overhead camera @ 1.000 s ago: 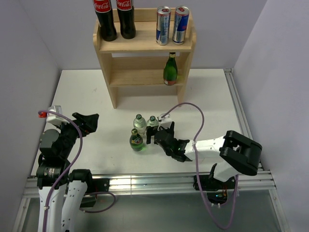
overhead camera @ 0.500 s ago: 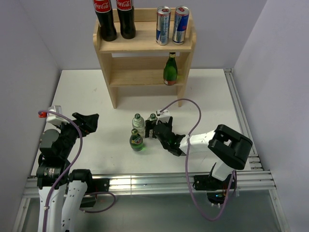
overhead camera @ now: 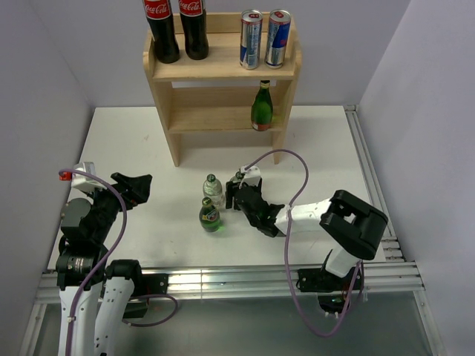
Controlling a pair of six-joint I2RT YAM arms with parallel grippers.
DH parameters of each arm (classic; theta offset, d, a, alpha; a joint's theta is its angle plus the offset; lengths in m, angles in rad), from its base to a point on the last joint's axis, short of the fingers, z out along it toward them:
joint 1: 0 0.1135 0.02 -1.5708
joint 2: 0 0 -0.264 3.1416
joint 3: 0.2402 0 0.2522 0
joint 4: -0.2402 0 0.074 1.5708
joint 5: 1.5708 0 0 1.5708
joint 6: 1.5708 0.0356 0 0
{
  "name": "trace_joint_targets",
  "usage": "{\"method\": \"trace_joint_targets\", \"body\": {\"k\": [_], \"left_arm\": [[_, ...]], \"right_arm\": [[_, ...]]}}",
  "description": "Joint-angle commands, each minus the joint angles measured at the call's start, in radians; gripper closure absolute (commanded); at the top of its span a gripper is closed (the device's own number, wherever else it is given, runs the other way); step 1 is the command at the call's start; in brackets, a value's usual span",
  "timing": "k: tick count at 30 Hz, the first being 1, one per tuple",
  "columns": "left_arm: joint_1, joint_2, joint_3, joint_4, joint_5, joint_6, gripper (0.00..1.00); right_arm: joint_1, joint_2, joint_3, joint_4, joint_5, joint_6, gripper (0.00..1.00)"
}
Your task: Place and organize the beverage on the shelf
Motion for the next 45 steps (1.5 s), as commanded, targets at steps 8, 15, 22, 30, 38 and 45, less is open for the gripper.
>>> {"method": "trace_joint_targets", "body": {"k": [8,15,22,30,38,45], "left_arm": [[0.000,0.004,0.000,0.034,0.002,0.020,0.01],[0.001,0.009,0.002,0.035,0.004,0.020,0.01],[0.003,-0.001,0.000,0.032,-0.001,0.020,0.01],[0.003,-0.004,0.002,0.034,-0.001,0.020,0.01],[0.003,-0.007,0.000,0.035,0.005,0.020,0.01],[0.004,-0.011,0.000,0.038,0.008,0.022,0.01]], "right_arm": [[0.032,-0.262,0.176,-0.331,0.146,0.011,1.00],[0.051,-0.273,0.447,-0.449,0.134,-0.072,1.00],[0.048,-0.092,0.783,-0.518,0.105,-0.178,1.00],[0.023,0.152,1.137,-0.620,0.065,-0.221,1.00],[0.008,0.281,1.337,-0.677,0.055,-0.242,1.00],[0.006,0.338,1.461,-0.704,0.044,-0.241,1.00]]}}
